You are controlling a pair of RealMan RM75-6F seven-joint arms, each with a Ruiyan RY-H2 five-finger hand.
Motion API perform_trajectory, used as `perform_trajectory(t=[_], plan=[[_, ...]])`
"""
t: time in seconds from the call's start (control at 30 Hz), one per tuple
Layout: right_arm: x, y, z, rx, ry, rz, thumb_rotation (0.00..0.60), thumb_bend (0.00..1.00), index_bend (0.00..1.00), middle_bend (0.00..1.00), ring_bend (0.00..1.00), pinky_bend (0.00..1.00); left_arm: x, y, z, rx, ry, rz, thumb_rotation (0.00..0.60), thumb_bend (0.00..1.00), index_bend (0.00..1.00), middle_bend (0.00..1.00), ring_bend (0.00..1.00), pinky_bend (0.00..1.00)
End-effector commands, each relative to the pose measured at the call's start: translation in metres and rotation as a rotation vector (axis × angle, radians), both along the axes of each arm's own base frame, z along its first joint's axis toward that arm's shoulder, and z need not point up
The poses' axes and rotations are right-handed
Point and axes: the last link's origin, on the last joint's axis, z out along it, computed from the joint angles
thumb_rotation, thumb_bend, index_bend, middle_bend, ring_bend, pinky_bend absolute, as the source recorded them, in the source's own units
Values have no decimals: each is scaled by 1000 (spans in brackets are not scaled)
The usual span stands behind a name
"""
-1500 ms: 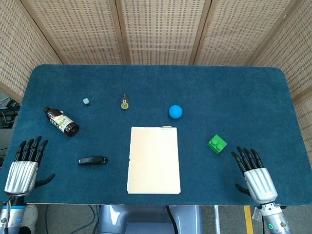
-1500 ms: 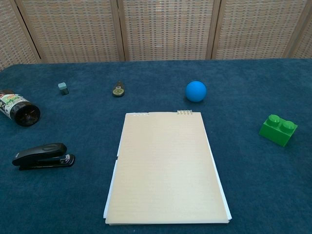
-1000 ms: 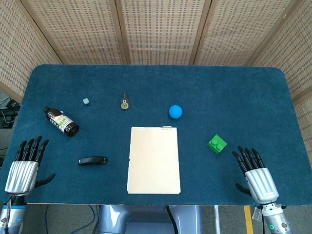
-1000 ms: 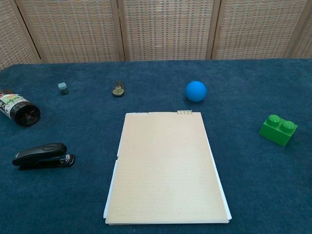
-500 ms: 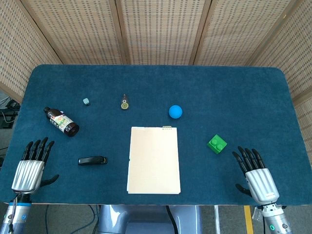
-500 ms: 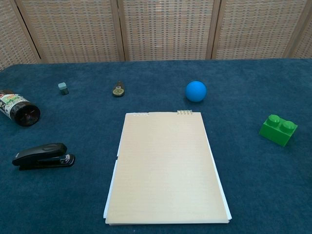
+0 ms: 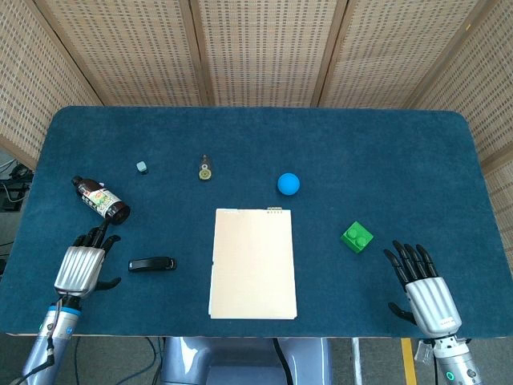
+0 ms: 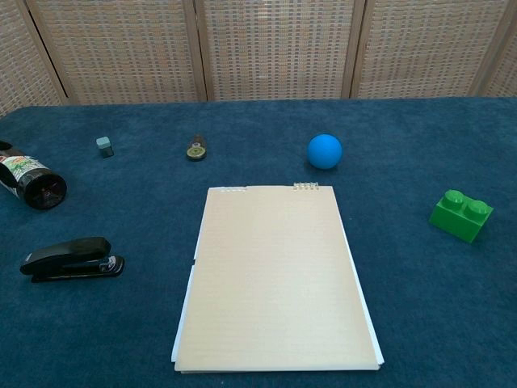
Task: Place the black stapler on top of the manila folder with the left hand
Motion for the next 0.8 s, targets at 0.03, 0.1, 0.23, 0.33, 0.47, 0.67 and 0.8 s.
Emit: perform_trajectory(t=[0.03,0.1,0.23,0.33,0.47,0.67,0.8], plan=[[0,0,1,-2,-5,-2,600,135,87,0,0,0,11,15,-21,-43,12,-4,600,105,288,58,154,253],[0,0,2,-2,-8,-3,600,134,87,0,0,0,14,18,-28,-52,17,-1,600,107,300,66,159,255],[0,0,3,-2,-11,-3,600,134,87,0,0,0,19,22,-41,-78,17,5,600,112,322,88,177,275],[0,-1,3,-3,-14,-2,600,134,87,0,0,0,23,25,-55,-110,29,10,600,114,328,91,178,275],[0,-1,5,-5,-19,-5,600,134,87,0,0,0,28,27,-67,-127,24,17,600,170,345,106,189,282],[-1,-2,7,-9,-28,-8,600,134,87,0,0,0,32,31,-87,-152,39,35,600,195,373,125,203,293],[-1,-2,8,-10,-30,-8,600,135,88,0,0,0,38,34,-100,-141,34,22,600,396,503,248,316,386]])
